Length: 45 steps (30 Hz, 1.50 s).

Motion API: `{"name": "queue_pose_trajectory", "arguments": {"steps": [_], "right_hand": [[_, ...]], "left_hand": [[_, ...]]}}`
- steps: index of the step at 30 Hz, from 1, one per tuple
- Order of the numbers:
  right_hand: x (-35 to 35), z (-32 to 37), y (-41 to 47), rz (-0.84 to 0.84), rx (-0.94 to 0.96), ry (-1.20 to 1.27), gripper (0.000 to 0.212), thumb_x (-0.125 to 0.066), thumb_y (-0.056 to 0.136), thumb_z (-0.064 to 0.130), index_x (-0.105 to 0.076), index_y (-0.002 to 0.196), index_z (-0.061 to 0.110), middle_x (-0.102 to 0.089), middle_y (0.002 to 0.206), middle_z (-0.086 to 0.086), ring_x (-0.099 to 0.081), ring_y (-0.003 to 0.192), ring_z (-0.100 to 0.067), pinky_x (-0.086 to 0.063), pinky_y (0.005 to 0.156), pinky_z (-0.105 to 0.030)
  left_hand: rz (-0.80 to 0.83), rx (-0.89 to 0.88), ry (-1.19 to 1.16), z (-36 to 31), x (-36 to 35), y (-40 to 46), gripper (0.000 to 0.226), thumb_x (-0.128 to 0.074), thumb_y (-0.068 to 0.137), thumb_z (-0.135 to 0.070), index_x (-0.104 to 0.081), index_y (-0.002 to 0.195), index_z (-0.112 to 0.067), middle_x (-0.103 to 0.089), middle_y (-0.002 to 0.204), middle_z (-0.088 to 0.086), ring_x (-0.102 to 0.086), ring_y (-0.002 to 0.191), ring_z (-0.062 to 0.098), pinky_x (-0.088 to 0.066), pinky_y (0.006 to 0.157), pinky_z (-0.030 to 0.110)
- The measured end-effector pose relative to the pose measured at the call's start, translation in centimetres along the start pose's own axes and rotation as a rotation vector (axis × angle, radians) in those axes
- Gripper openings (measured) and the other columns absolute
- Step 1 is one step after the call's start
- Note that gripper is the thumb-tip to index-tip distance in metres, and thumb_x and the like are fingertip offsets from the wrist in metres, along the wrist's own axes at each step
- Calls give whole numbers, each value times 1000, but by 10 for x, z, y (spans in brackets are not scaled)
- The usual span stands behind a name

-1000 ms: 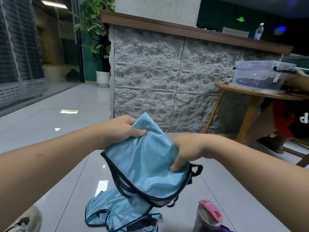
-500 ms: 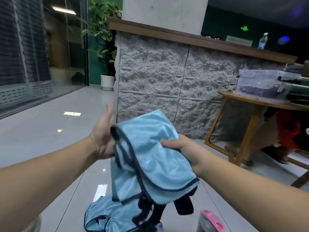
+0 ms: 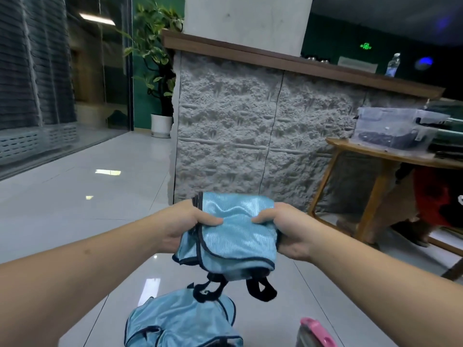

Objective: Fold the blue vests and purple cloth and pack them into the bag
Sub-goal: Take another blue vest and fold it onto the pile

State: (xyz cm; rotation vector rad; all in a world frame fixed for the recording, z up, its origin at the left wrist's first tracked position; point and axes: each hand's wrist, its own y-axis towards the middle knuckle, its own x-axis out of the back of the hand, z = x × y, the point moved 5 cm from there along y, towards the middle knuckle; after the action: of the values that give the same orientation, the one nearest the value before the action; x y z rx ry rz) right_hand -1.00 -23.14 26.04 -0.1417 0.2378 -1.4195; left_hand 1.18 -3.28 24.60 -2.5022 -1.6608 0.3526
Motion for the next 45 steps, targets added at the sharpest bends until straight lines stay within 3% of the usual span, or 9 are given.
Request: {"name": "queue_pose_trajectory", "arguments": {"steps": [7, 13, 16, 18, 21, 25, 35, 40, 45], "right_hand": [[5, 2, 9, 92, 101, 106, 28, -54, 100, 9, -74, 117, -3, -67, 126, -30, -67, 115, -40, -50, 108, -52], [13, -13, 0, 123, 0, 256, 59, -42, 89, 15, -56, 140, -11, -56, 142, -35, -58, 130, -49, -46, 113, -58], [7, -22, -7, 125, -49, 211, 69, -49, 104, 50, -65, 131, -11, -64, 135, -31, -63, 124, -44, -44, 114, -55], [-1, -32, -7, 102, -29, 80, 42, -62, 102, 33, -70, 125, -2, -71, 126, -24, -72, 107, -33, -56, 100, -45], [5, -59, -1, 16, -27, -43, 49, -70, 88, -10, -63, 131, 14, -75, 118, -21, -74, 99, -35, -59, 88, -45], [-1, -95, -3, 66, -99, -171, 48, -69, 83, -11, -65, 129, 1, -73, 123, -24, -67, 119, -44, -50, 107, -54], [-2, -166, -32, 39, -165, -184, 46, -64, 94, -11, -56, 122, 24, -65, 79, -16, -56, 52, -23, -46, 42, -29], [-14, -235, -48, -47, -180, -317, 31, -66, 86, -16, -68, 75, 13, -63, 68, -13, -56, 49, -20, -48, 50, -27], [-30, -307, -72, 82, -497, -435, 26, -57, 80, -17, -79, 79, -3, -69, 72, -12, -62, 61, -21, -52, 63, -29]], "left_hand": [[91, -104, 67, -21, -4, -3, 20, -57, 83, -6, -76, 89, -4, -73, 87, 16, -70, 64, 25, -55, 47, 26], [142, -115, 110, 1, 7, -2, 37, -57, 77, -14, -70, 105, 7, -63, 127, 35, -63, 112, 49, -50, 104, 51], [94, -109, 116, 13, 14, -6, 71, -61, 87, -64, -72, 101, 4, -60, 127, 41, -62, 111, 47, -49, 102, 51], [70, -109, 265, 20, 14, -11, 85, -59, 77, -79, -76, 102, 0, -70, 119, 28, -67, 110, 40, -54, 97, 51], [8, -142, 418, 31, 10, -20, 53, -70, 77, -60, -82, 95, -11, -76, 107, 17, -70, 102, 34, -51, 103, 60], [-59, -169, 480, 57, 11, -22, 7, -84, 85, -18, -82, 89, -13, -78, 96, 14, -75, 95, 36, -57, 97, 56], [-24, 124, 473, 132, 24, -38, 12, -70, 89, 11, -78, 92, 2, -80, 84, 10, -77, 76, 25, -63, 68, 32], [27, 231, 548, 196, 24, -52, 12, -78, 86, 2, -83, 90, -7, -80, 94, 14, -78, 85, 26, -63, 75, 33], [207, 379, 603, 258, 18, -72, 16, -75, 86, 3, -83, 93, -8, -80, 89, 13, -76, 80, 23, -62, 73, 33]]}}
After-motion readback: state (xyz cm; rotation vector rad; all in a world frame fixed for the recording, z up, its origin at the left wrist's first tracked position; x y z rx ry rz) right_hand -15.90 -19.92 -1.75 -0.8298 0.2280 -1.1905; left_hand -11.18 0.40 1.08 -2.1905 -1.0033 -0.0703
